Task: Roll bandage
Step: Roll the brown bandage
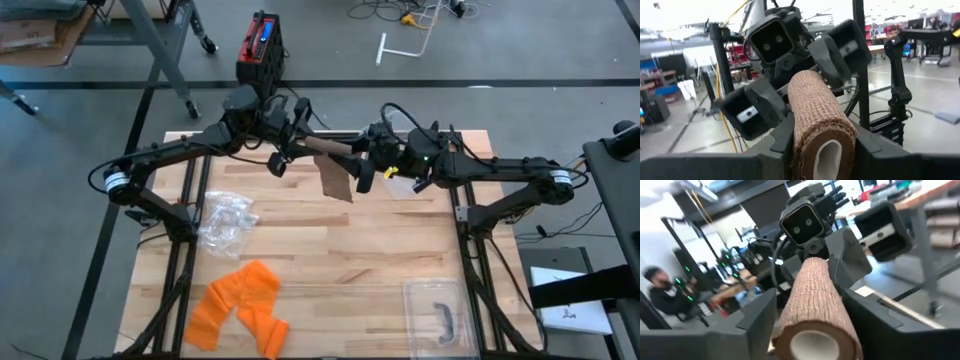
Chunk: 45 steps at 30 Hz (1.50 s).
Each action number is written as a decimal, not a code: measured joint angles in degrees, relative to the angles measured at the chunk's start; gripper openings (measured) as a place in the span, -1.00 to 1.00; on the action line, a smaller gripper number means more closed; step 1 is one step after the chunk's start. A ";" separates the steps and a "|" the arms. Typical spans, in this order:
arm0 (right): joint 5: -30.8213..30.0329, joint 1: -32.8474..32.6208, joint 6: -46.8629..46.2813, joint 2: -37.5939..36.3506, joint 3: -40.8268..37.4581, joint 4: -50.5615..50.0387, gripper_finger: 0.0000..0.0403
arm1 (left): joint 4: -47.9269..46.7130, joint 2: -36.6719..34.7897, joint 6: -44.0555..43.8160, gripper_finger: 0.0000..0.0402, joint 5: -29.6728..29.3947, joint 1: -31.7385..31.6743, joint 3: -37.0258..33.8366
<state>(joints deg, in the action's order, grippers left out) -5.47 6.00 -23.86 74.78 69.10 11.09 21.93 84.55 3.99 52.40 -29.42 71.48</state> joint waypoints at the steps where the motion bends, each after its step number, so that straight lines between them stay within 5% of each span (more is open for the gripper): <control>1: -0.09 -0.11 -2.05 -0.21 0.00 -0.22 0.13 | -0.05 -0.10 0.88 -0.49 0.61 -0.31 0.00; 12: -0.73 -0.14 -10.19 0.29 0.03 -1.89 0.58 | -0.47 -0.28 7.79 -0.50 0.97 -0.86 0.04; 29: -2.09 0.88 -14.96 0.40 1.44 -5.32 0.46 | -6.40 -0.29 17.76 -0.50 1.63 -1.51 0.06; 37: -3.77 0.82 -14.11 2.56 1.18 -5.08 0.39 | -26.15 -0.35 28.31 -0.55 0.45 -2.61 6.02; 45: -3.92 0.55 -9.93 3.30 0.68 0.82 0.45 | -30.29 -0.39 30.57 -0.55 -0.62 -2.59 8.81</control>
<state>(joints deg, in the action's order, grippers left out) -9.39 6.55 -33.79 78.08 69.78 11.91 -8.36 84.16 34.57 51.79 -32.01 80.29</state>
